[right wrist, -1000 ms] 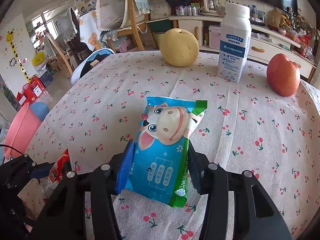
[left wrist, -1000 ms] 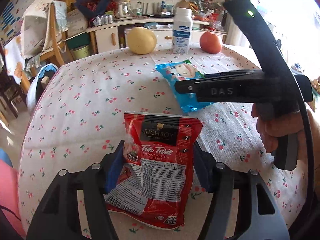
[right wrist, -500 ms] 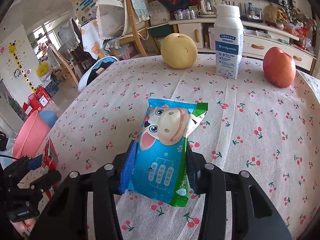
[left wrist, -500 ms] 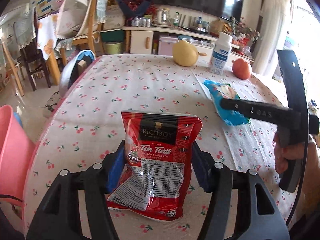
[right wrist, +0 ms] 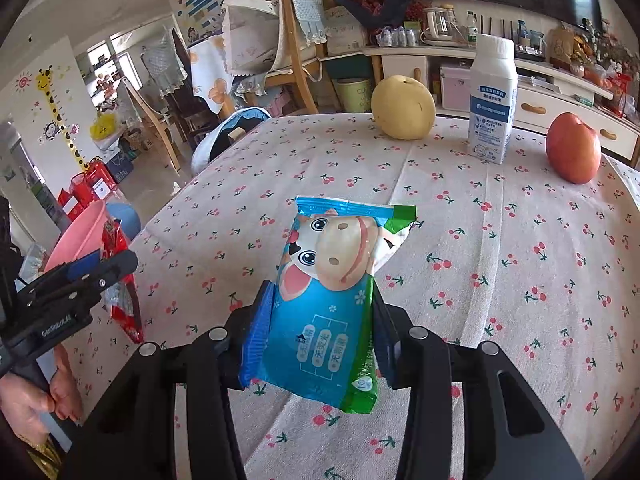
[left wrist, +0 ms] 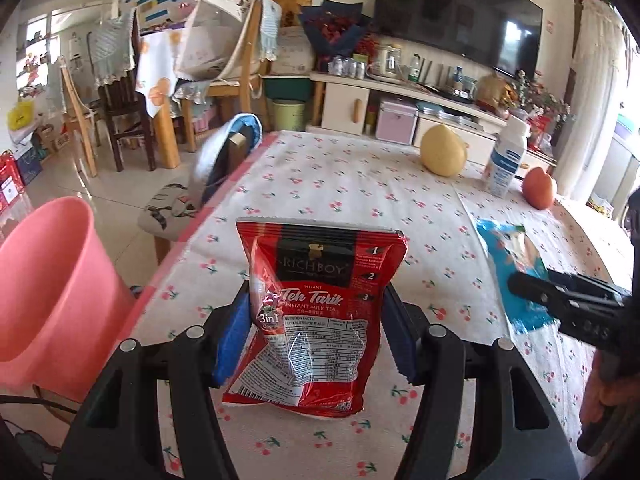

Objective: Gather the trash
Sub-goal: 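Carry the red packet and blue wipes packet over the pink bucket with both tools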

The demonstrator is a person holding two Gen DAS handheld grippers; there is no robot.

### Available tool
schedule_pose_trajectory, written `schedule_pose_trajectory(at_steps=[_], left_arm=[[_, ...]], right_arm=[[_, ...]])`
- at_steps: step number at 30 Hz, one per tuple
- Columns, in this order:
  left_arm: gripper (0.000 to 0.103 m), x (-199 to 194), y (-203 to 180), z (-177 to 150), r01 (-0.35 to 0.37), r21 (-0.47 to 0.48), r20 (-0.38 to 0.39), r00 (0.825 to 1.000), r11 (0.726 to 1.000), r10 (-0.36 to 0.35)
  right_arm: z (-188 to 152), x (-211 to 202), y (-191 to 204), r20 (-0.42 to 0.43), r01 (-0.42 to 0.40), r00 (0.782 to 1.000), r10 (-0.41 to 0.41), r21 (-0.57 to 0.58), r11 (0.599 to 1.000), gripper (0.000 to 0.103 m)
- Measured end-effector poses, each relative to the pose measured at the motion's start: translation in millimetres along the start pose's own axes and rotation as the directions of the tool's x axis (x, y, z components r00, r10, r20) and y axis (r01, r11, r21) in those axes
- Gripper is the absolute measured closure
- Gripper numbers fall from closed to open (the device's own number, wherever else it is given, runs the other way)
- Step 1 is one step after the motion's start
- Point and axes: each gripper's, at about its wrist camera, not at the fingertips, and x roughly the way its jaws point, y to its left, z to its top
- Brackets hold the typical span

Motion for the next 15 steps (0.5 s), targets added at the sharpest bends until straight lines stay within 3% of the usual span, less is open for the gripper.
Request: schedule_pose_trajectory(at_steps=[15], left_arm=[[0.041, -10.9, 52.6, 22.4, -0.149, -0.085, 0.048, 0.987, 0.985, 0.153]], right_arm=[[-6.8, 1.5, 58.1, -0.015, -0.039, 0.999, 0.038, -0.041, 0.998, 0.057]])
